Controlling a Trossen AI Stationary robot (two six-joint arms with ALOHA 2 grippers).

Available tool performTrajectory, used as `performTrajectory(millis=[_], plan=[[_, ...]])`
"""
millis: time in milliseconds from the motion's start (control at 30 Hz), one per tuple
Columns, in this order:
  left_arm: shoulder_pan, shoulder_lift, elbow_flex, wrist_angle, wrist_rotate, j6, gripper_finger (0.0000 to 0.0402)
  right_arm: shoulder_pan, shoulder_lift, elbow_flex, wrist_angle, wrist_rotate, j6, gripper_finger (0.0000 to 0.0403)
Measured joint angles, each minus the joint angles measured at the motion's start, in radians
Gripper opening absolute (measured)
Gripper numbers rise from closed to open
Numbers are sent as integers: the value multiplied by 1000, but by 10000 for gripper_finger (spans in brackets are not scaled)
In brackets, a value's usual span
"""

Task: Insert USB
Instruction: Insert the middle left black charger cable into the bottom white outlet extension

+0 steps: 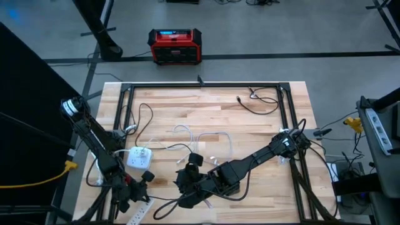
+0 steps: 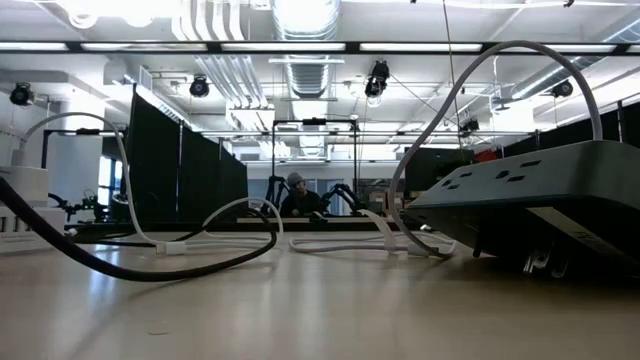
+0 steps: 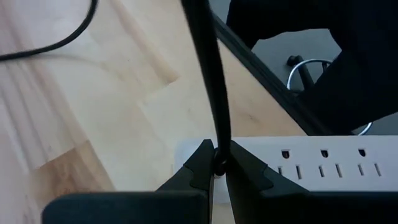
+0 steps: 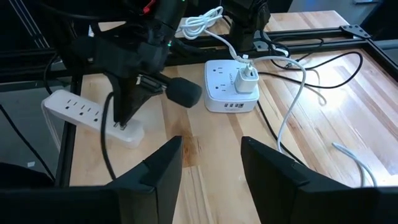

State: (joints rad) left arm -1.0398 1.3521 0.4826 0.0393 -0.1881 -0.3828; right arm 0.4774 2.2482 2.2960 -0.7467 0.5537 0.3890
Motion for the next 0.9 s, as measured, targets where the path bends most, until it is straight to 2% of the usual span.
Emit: performTrajectory(millis=[367, 633, 900], plan=[[-23, 52, 2, 75, -12, 50, 14, -6, 0, 0, -4, 0, 0, 146], [-40, 55, 44, -36, -86, 89, 14, -11, 0, 0, -5, 0, 0, 147], [-44, 64, 45, -43, -137, 91, 14, -14, 0, -15, -5, 0, 3, 144]])
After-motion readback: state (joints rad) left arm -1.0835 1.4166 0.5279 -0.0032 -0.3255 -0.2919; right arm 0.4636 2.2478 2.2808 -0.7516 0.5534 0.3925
